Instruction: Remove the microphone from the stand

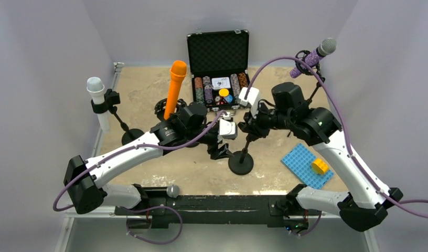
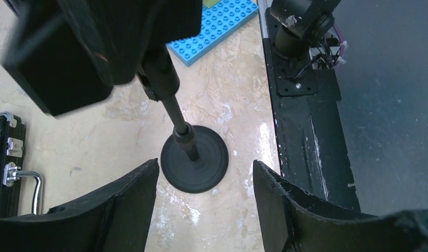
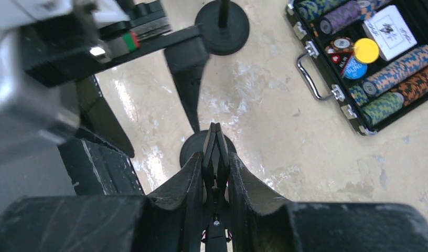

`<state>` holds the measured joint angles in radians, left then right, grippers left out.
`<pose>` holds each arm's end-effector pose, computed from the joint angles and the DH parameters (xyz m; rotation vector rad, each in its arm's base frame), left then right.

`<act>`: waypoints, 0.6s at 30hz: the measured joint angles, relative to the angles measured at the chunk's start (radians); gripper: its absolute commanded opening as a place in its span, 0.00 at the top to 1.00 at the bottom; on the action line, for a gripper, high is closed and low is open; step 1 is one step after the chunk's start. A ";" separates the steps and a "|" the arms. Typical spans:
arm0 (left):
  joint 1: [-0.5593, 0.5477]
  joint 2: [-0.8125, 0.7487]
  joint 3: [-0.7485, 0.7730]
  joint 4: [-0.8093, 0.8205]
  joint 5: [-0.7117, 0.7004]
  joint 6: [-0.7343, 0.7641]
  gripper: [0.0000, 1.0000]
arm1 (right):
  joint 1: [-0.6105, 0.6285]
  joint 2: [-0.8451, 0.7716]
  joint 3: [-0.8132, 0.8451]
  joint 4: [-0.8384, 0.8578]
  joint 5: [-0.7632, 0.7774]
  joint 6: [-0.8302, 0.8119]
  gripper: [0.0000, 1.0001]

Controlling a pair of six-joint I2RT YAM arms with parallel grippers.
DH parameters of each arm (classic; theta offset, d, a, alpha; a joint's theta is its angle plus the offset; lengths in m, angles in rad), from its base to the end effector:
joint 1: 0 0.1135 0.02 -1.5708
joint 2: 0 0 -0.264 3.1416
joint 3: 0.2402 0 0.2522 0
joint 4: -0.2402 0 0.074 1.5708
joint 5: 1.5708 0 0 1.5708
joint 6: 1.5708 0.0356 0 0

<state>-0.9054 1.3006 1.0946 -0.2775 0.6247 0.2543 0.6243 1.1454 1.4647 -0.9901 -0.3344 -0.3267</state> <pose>0.1643 -0.2431 0.3287 1.4774 1.5157 -1.0372 0.1628 0.1317 0.4209 -1.1900 1.9114 0.5353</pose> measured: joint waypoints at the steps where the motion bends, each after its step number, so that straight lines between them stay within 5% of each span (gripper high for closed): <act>1: 0.000 -0.002 0.000 -0.005 0.000 0.007 0.31 | 0.023 0.009 0.005 0.000 0.006 -0.005 1.00; 18: 0.039 -0.114 -0.077 -0.223 -0.018 0.114 0.32 | 0.171 0.077 -0.145 -0.036 0.214 -0.028 1.00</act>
<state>-0.8661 1.1870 1.0172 -0.5003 0.6067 0.3683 0.7956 1.2228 1.3193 -1.0264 -0.1200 -0.3550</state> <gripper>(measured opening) 0.683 0.218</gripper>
